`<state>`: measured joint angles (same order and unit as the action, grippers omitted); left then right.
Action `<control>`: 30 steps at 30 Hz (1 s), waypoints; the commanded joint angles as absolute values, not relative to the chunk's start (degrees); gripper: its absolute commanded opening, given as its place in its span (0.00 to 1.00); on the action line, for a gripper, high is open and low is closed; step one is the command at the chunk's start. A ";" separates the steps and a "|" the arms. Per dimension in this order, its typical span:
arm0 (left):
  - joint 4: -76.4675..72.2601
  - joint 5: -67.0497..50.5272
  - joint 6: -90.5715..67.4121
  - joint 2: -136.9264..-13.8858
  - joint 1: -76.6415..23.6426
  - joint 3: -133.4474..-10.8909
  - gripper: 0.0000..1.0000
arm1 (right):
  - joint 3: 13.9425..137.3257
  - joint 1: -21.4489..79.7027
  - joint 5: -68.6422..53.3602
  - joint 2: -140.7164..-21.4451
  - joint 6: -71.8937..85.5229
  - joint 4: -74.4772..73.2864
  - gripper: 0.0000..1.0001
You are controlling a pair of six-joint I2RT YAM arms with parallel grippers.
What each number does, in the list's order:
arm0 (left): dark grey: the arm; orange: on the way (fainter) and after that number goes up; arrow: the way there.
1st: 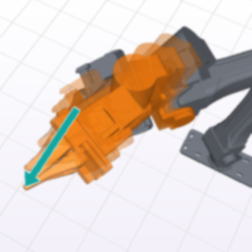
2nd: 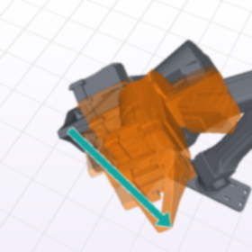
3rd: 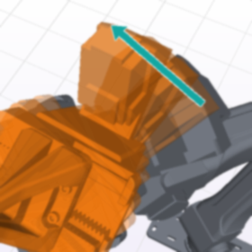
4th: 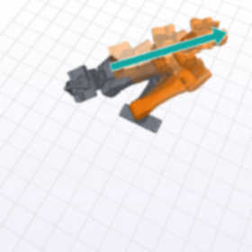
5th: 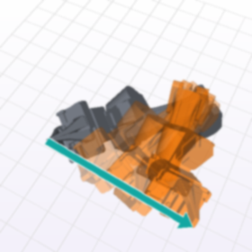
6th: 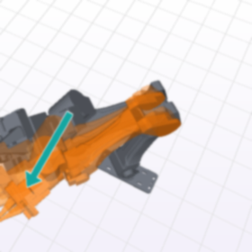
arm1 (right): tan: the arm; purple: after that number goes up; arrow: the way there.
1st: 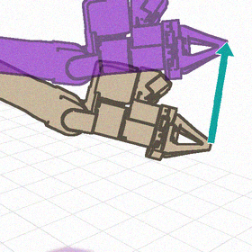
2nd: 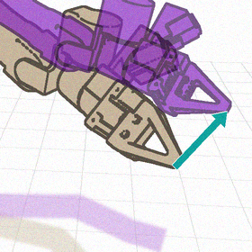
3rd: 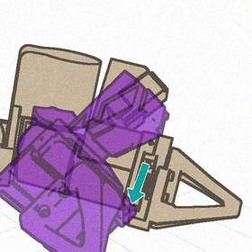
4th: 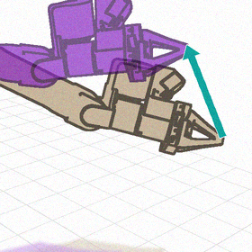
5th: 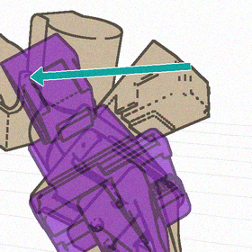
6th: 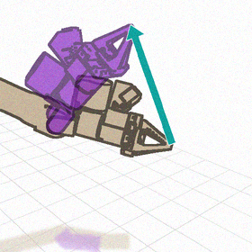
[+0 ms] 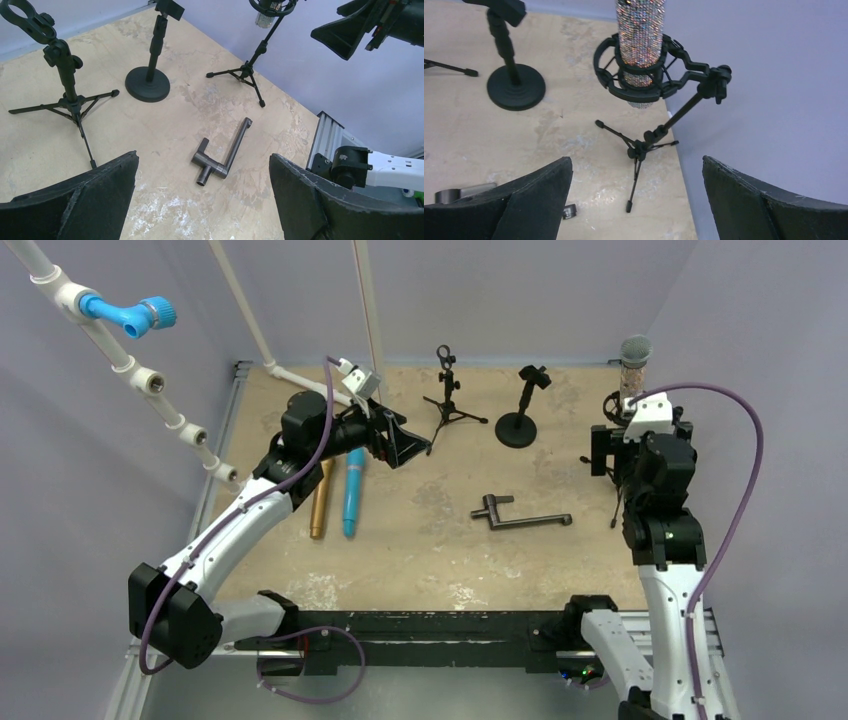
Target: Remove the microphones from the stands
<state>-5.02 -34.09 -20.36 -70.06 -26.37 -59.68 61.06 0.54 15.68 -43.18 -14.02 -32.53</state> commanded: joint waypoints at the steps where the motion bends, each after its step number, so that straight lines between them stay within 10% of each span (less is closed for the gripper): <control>1: -7.18 -33.47 -20.00 -68.81 -26.03 -60.62 1.00 | 63.15 -3.44 18.60 -45.06 -11.05 -33.18 0.98; 18: -6.92 -34.28 -21.27 -68.54 -26.06 -61.04 1.00 | 58.34 -33.23 -6.89 -53.88 -4.39 -28.71 0.93; 30: -7.48 -34.28 -21.26 -68.63 -26.07 -60.39 0.99 | 54.96 -36.83 -15.63 -59.70 -2.08 -17.99 0.84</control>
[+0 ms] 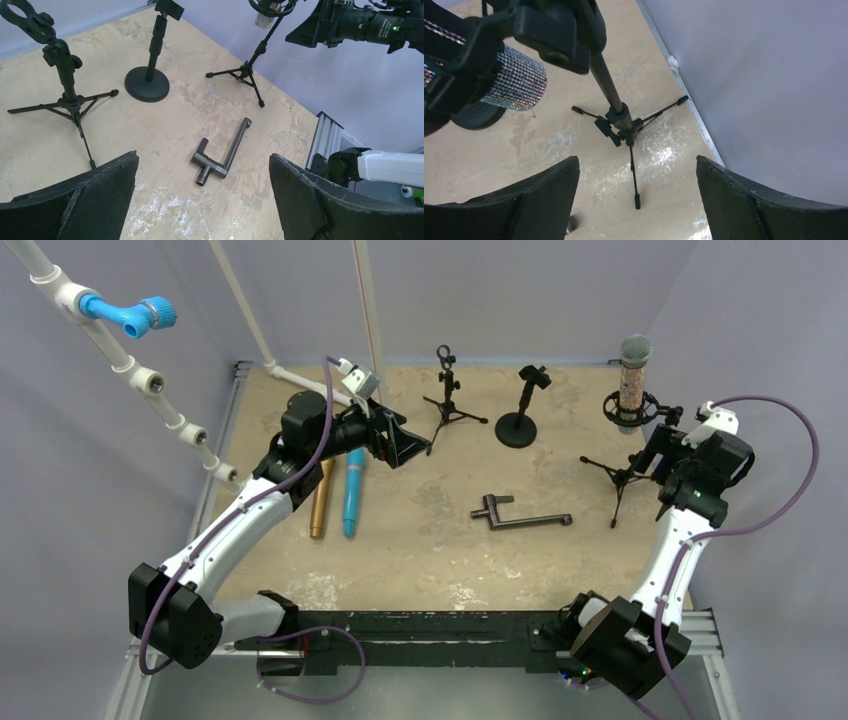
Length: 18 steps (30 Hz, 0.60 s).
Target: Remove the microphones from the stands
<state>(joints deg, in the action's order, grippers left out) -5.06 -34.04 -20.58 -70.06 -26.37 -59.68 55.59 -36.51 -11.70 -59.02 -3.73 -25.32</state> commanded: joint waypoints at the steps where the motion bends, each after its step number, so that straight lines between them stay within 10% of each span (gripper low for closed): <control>1: -7.49 -34.28 -21.27 -68.64 -26.02 -60.38 0.99 | 54.42 -36.83 -15.83 -60.09 -1.95 -16.50 0.83; 18: -6.76 -34.02 -20.07 -69.35 -26.01 -60.74 0.99 | 50.63 -36.82 -22.63 -70.22 -0.48 3.87 0.60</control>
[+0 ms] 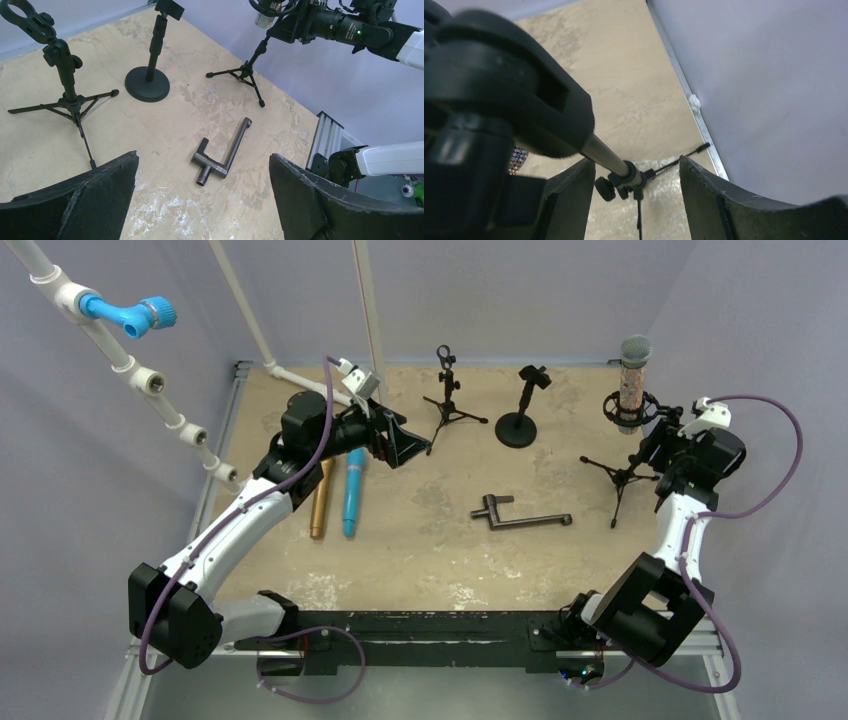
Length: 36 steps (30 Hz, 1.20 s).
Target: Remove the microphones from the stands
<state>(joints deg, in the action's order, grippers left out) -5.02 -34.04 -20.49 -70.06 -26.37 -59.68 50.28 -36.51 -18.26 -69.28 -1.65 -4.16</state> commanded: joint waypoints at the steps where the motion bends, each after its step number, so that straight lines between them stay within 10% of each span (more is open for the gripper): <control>1: -6.70 -34.01 -19.92 -69.35 -26.03 -60.73 0.99 | 50.89 -36.82 -23.24 -70.74 -0.44 4.07 0.58; 10: -6.59 -33.93 -19.08 -69.33 -26.02 -60.38 0.99 | 50.96 -36.80 -29.29 -75.20 2.72 9.67 0.46; 22: -6.63 -33.88 -18.28 -69.00 -26.02 -59.77 0.99 | 47.11 -36.69 -34.28 -74.17 0.46 14.99 0.00; 36: -6.67 -33.23 -17.52 -69.08 -26.02 -59.52 0.99 | 44.18 -36.14 -40.42 -65.54 -2.95 16.85 0.00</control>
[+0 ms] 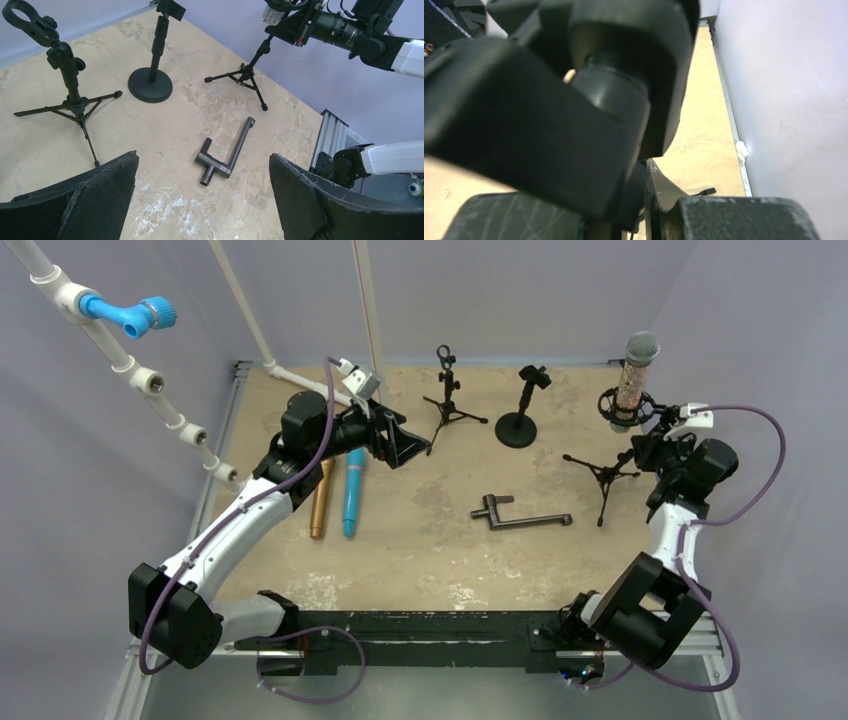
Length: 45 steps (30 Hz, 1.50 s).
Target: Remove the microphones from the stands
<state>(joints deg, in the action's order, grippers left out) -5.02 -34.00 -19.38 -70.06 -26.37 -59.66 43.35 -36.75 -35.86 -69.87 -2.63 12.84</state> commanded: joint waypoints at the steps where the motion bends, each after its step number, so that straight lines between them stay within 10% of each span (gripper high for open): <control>1: -6.66 -33.18 -17.42 -69.15 -26.04 -59.50 0.99 | 44.47 -35.74 -40.67 -64.98 -3.37 16.29 0.00; 22: 8.30 -22.65 -11.67 -67.73 -22.25 -63.04 0.99 | 56.29 -12.89 -45.51 -59.47 -0.72 -0.96 0.00; 45: 20.63 -32.37 -4.51 -63.42 -5.39 -60.96 1.00 | 64.18 27.37 -39.01 -80.36 -6.37 5.61 0.00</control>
<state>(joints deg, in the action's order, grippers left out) 19.84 -29.78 -7.38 -66.39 -8.05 -60.80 61.06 24.56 -38.57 -79.68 -6.48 -4.01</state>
